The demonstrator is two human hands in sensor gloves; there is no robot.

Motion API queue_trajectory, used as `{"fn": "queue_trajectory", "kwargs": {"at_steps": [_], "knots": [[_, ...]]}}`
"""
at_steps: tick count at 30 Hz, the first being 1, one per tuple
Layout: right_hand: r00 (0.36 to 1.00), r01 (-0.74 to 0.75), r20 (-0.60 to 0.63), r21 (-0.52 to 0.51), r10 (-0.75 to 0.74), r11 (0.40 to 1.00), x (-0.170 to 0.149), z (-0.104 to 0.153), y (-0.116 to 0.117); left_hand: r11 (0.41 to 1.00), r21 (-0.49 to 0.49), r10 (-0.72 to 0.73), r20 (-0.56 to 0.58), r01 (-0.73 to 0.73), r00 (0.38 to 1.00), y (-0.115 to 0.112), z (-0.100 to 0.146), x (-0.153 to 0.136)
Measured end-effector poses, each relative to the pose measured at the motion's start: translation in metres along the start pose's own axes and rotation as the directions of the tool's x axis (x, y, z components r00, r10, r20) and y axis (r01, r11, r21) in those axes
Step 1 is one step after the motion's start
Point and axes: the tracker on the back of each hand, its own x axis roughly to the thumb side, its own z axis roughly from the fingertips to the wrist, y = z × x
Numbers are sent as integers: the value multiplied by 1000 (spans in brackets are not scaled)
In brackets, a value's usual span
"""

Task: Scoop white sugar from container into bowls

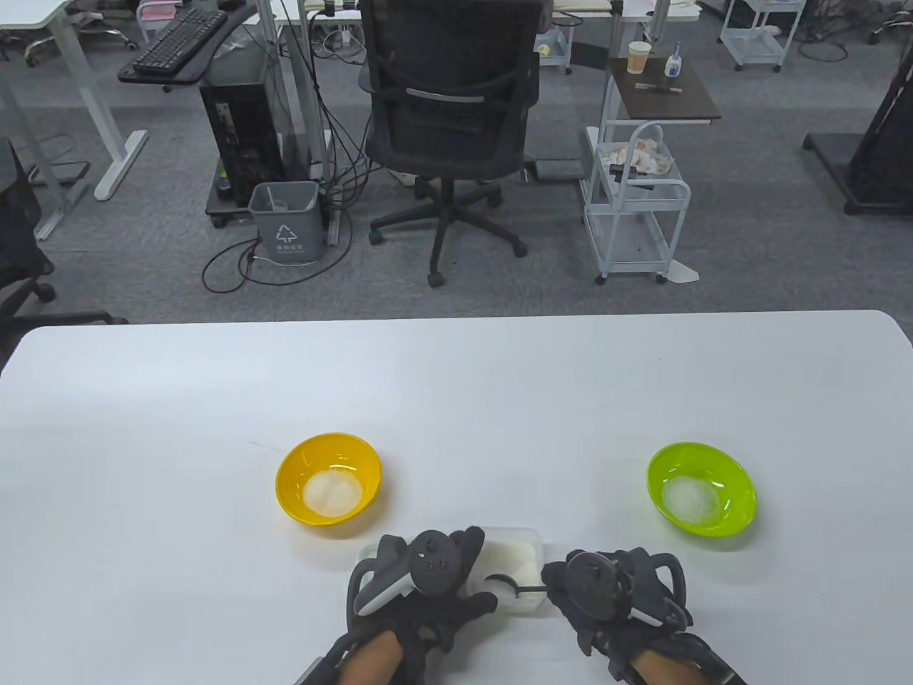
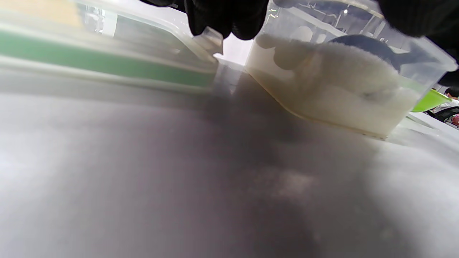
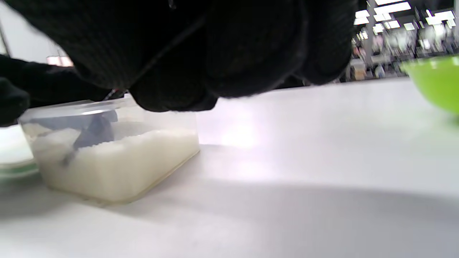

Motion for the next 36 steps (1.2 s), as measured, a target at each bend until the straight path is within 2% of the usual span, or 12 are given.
{"fn": "queue_trajectory", "kwargs": {"at_steps": [5,9,13,17,26,36], "knots": [[970,211,-137,81,-199,974,-16,-4,6,1000,0,1,0,-1,1000,0,0,0],[876,439,-284,133,-390,889,-31,-6,15,1000,0,1,-1,-1,1000,0,0,0],[790,577,-350,147,-503,803,-43,-7,24,1000,1,2,-1,-2,1000,0,0,0],[758,611,-382,136,-528,780,-50,-7,25,1000,0,1,0,-1,1000,0,0,0],[730,643,-394,121,-558,756,-55,-7,25,1000,1,2,-1,-2,1000,-1,0,0],[682,667,-416,17,-601,745,-79,-4,9,1000,2,0,-1,0,1000,-1,0,0]]}}
